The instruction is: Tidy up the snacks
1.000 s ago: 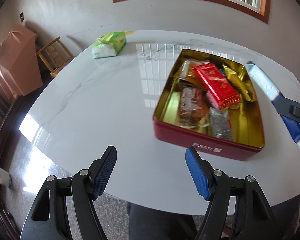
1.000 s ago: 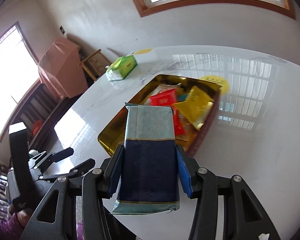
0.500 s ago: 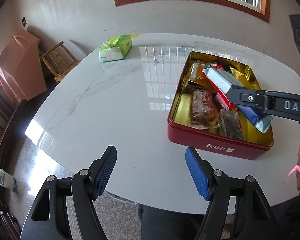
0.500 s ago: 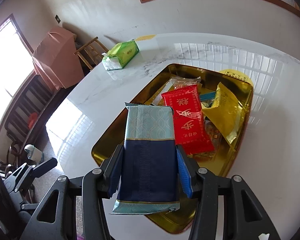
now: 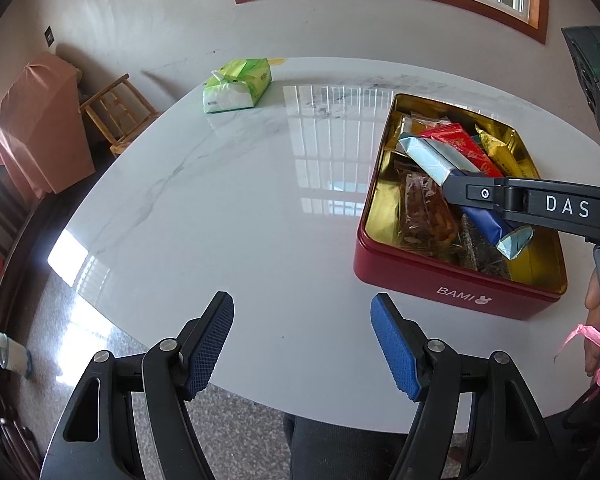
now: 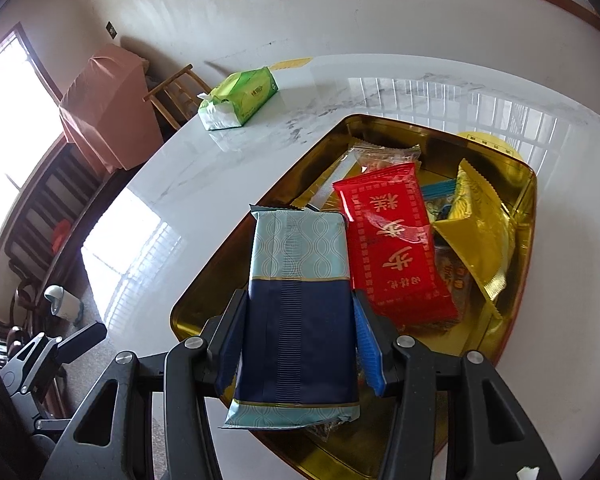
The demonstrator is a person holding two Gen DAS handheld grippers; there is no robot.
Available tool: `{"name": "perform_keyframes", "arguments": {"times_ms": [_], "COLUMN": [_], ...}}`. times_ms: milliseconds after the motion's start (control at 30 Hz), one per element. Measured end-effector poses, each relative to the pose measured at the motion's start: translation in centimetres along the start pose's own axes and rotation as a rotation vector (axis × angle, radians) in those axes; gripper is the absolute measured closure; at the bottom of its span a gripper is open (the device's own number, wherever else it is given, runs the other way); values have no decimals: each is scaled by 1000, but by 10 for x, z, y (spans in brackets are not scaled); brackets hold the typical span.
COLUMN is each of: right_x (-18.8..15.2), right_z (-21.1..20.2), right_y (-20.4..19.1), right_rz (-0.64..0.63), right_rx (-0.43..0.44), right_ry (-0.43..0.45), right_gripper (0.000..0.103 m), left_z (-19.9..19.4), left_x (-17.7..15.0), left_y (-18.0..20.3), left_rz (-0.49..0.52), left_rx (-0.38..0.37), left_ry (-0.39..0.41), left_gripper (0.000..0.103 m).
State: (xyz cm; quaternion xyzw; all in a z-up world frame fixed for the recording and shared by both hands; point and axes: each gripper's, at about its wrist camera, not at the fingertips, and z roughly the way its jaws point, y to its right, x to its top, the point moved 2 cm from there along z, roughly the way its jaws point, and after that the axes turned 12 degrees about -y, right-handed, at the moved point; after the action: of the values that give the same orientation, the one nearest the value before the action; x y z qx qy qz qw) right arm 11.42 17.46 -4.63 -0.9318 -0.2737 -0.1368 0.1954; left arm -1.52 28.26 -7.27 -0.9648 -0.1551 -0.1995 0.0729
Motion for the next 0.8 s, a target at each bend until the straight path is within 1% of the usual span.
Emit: {"name": "perform_keyframes", "arguments": {"times_ms": [233,500,667,800], "right_x": [1,2,-5,-12], "right_z": [6,6,-4,-19], "right_y": [-2,-1,1,-1], "right_rz": [-6,-4,-3,-24], "right_rx": [-2,10,19,-8], "right_ry": [-9,5,48,103], "right_gripper": [55,53,53,49], "left_z": [4,8,8,6], "left_x": [1,2,1,1], "left_y": [2,4,4,6], "left_rz": [6,8,11,18], "left_rx": [4,3,3,2], "left_ry": [-10,-22,-21,-11], "left_gripper": [31,31,31,31]}}
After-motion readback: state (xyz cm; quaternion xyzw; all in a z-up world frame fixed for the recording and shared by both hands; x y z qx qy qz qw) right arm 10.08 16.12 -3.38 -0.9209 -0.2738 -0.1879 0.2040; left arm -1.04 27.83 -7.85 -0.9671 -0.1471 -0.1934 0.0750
